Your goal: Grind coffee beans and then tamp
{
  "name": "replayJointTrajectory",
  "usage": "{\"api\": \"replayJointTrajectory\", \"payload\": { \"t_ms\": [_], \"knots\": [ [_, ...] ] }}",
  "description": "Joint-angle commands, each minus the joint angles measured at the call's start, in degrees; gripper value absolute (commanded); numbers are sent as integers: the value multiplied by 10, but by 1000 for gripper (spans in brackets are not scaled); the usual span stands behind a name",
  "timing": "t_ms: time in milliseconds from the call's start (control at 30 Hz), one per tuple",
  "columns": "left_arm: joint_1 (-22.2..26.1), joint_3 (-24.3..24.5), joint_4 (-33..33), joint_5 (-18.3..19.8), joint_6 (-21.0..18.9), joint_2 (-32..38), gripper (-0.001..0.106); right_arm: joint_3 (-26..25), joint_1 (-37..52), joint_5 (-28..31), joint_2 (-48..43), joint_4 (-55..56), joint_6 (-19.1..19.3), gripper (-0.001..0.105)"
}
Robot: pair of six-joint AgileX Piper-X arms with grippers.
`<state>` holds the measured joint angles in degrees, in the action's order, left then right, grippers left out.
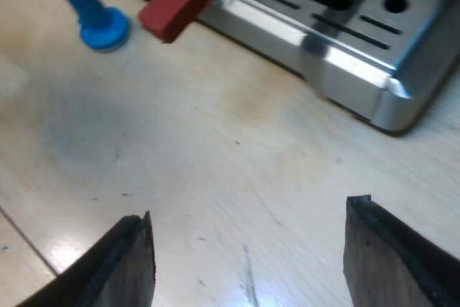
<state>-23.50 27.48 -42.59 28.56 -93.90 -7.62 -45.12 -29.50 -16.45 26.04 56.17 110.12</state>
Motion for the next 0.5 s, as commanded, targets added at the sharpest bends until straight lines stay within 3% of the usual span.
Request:
{"api": "replayJointTrajectory", "payload": {
  "t_ms": [33,67,100,200,367,500],
  "knots": [
    [-3,-25,32,28,2,-1,62,-2,-36,-1,20,-33,7,58],
    [-3,-31,37,31,2,-2,62,2,-49,5,27,-44,7,58],
    [-3,-74,78,46,2,-2,62,4,-60,16,32,-52,7,58],
    [-3,-104,124,53,2,-3,61,15,-95,56,44,-74,7,58],
    [-3,-137,185,82,2,-3,61,44,-165,119,44,-110,3,58],
    [-3,-152,203,82,3,-3,61,71,-222,171,44,-146,-27,58]
  ]
}}
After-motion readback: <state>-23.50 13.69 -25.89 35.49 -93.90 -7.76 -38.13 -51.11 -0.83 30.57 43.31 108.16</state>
